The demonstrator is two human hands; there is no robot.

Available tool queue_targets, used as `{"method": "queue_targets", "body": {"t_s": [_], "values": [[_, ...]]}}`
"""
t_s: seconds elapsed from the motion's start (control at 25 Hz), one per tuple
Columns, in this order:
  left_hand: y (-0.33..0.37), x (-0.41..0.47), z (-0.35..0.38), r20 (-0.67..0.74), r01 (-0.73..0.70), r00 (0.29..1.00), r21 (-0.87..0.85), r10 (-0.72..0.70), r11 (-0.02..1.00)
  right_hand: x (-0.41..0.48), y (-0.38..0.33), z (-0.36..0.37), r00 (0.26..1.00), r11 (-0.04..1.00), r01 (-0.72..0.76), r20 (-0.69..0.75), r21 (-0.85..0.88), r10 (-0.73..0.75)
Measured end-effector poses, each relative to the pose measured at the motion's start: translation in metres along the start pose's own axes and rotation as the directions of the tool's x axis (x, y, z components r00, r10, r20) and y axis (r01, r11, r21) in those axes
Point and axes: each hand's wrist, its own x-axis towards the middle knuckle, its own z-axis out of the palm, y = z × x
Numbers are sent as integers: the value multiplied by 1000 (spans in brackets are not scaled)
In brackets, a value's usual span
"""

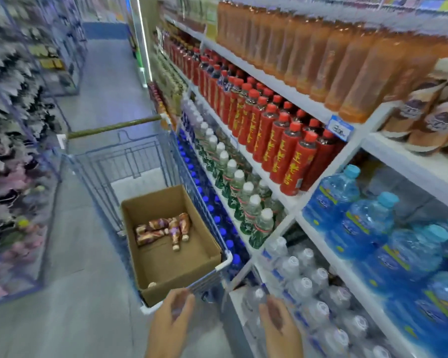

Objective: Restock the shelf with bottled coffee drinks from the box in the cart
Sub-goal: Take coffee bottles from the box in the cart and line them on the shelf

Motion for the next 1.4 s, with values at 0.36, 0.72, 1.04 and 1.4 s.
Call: {"method": "queue_targets", "body": {"t_s": [0.36, 0.72, 1.04, 1.4], "values": [[-64, 85, -109, -167, 246, 958, 52, -234, 968, 38, -14, 131, 958, 980, -22, 275, -197, 77], [-63, 189, -82, -204, 404, 892, -39, -403, 914, 123, -35, 209, 848, 917, -58, 465, -395, 254], [-81, 352, -39, -247, 499, 848, 75, -468, 863, 228, -56, 280, 763, 864, -21, 550, -503, 339], [-225, 572, -40, -20, 313, 893, 747, -450, 586, 277, -5, 339, 789, 816, -259, 374, -516, 487]]}}
